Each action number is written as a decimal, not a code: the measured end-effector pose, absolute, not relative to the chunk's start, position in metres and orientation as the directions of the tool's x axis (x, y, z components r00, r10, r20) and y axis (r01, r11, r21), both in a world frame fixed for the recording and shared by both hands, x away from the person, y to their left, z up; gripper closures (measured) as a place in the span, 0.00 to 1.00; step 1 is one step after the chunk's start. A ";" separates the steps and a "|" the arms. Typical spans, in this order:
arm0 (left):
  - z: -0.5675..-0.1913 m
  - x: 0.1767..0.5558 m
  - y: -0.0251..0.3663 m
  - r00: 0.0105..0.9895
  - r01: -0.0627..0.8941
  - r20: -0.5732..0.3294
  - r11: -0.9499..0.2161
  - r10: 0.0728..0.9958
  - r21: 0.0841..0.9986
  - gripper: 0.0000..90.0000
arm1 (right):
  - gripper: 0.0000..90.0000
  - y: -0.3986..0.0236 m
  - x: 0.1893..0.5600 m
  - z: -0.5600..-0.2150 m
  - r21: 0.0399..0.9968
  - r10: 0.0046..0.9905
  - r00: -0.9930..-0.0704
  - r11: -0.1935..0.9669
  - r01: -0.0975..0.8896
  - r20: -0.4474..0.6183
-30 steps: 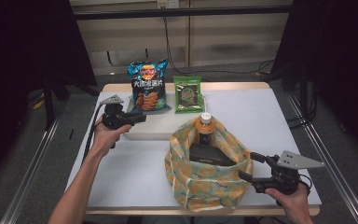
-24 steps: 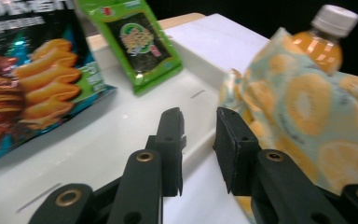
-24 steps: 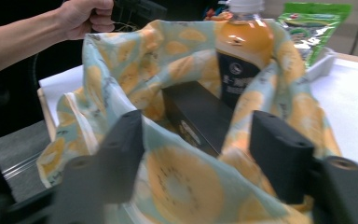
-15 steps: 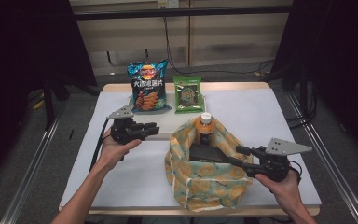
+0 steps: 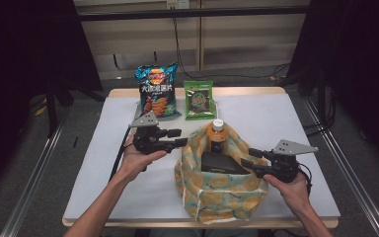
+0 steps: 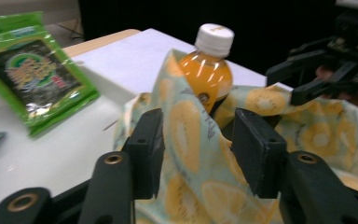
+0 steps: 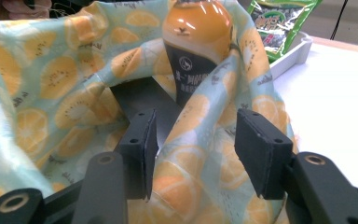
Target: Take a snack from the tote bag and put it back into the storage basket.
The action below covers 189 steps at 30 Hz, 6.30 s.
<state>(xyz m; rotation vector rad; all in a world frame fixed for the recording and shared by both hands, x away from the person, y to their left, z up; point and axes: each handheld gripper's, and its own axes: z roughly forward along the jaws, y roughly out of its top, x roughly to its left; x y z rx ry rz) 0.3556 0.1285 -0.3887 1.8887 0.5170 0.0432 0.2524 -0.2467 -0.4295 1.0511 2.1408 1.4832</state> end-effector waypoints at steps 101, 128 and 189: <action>-0.396 0.327 0.128 0.928 0.279 -0.183 -0.281 0.325 0.918 0.74 | 0.73 -0.262 0.241 -0.430 0.908 0.754 -0.642 0.161 0.388 0.141; -0.441 0.346 0.072 0.975 0.194 -0.102 -0.532 0.198 0.824 0.48 | 0.80 -0.257 0.242 -0.438 0.891 0.748 -0.651 0.201 0.407 0.129; -0.450 0.329 0.033 0.996 0.091 -0.053 -0.647 0.079 0.757 0.39 | 0.69 -0.247 0.248 -0.441 0.878 0.740 -0.659 0.221 0.425 0.133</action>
